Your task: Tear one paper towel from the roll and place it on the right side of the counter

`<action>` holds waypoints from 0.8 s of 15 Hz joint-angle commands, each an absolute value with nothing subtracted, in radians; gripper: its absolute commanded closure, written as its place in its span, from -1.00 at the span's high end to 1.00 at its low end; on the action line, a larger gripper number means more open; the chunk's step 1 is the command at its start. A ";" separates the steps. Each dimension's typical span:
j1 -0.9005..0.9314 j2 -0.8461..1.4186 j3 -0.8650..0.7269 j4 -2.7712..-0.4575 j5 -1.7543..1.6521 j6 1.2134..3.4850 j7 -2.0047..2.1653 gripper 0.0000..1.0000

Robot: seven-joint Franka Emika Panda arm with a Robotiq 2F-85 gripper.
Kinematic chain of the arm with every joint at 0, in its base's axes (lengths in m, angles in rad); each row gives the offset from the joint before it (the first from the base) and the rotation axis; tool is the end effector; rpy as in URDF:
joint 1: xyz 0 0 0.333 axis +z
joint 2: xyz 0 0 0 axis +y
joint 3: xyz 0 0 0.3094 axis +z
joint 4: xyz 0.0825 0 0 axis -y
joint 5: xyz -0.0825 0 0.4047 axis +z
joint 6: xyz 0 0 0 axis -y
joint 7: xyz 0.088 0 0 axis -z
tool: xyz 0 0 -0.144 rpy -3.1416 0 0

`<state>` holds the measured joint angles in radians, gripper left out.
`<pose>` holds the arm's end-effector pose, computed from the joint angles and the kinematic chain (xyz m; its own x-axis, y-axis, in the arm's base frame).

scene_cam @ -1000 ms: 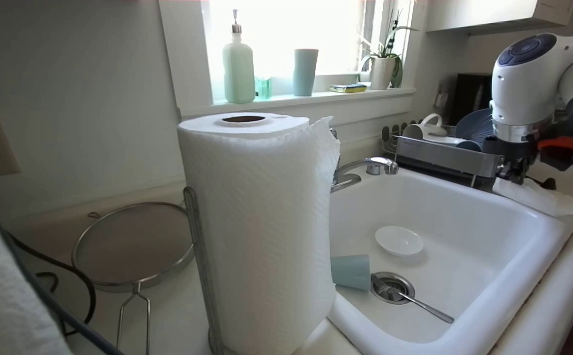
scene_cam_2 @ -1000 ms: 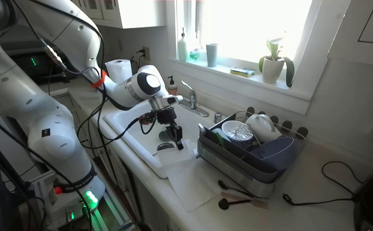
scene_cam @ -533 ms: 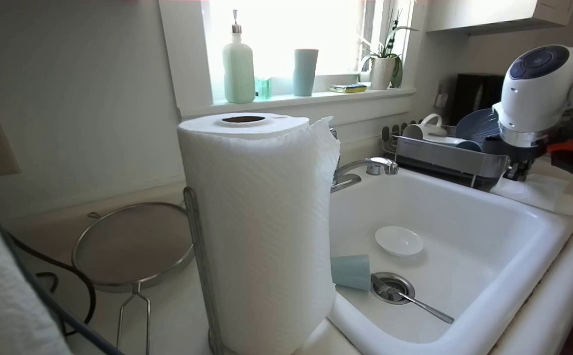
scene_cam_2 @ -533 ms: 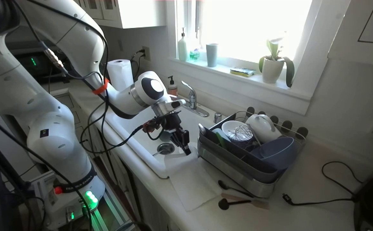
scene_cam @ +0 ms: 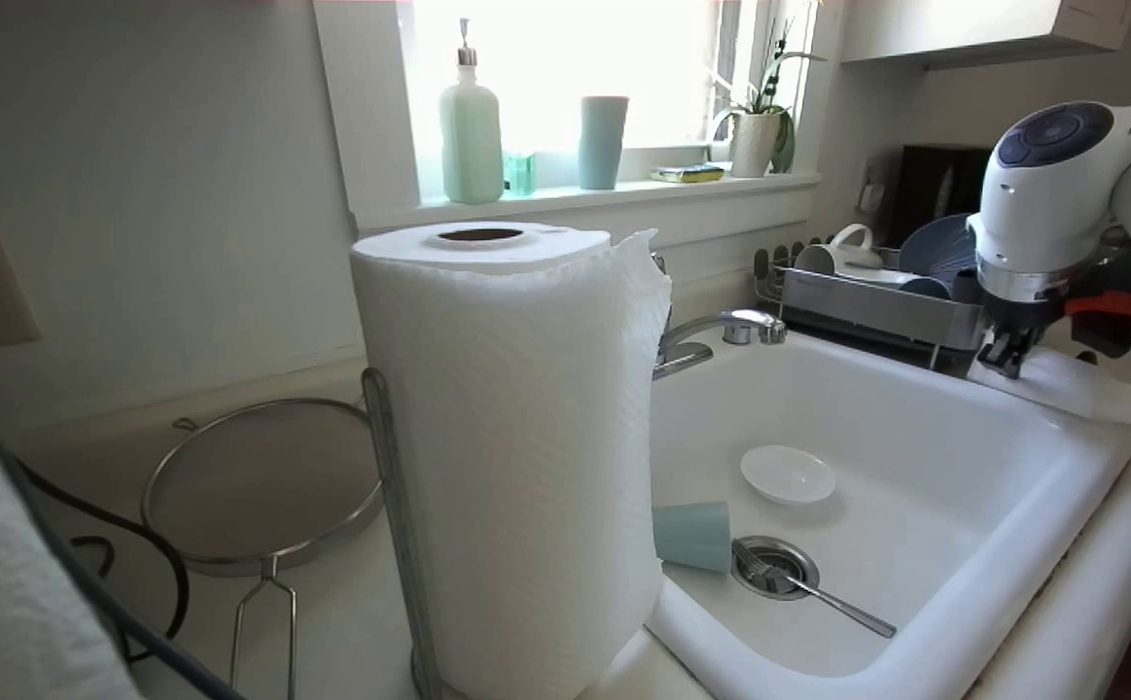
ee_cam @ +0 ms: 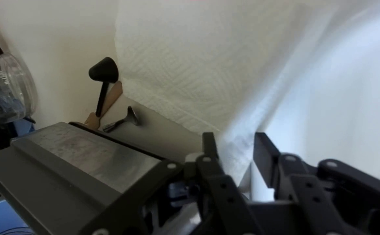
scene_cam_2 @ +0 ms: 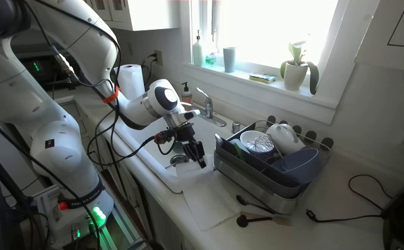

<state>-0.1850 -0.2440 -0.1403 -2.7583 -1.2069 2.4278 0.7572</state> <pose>0.3716 -0.1474 0.2316 0.9923 -0.0506 0.1131 -0.1109 -0.7699 0.6285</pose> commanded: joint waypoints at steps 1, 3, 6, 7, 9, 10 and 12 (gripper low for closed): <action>-0.132 -0.251 -0.119 -2.758 -1.037 2.422 0.764 0.35; -0.105 -0.258 -0.098 -2.758 -0.902 2.403 0.747 0.65; -0.048 -0.272 -0.087 -2.758 -0.680 2.359 0.740 0.98; -0.039 -0.280 -0.077 -2.756 -0.594 2.343 0.733 1.00; -0.019 -0.290 -0.060 -2.728 -0.437 2.287 0.733 1.00; -0.016 -0.298 -0.048 -2.709 -0.359 2.249 0.721 1.00; -0.022 -0.318 -0.026 -2.670 -0.219 2.194 0.694 1.00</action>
<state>-0.0228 -0.2757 -0.0509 -2.7207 -0.4014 2.2833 0.7398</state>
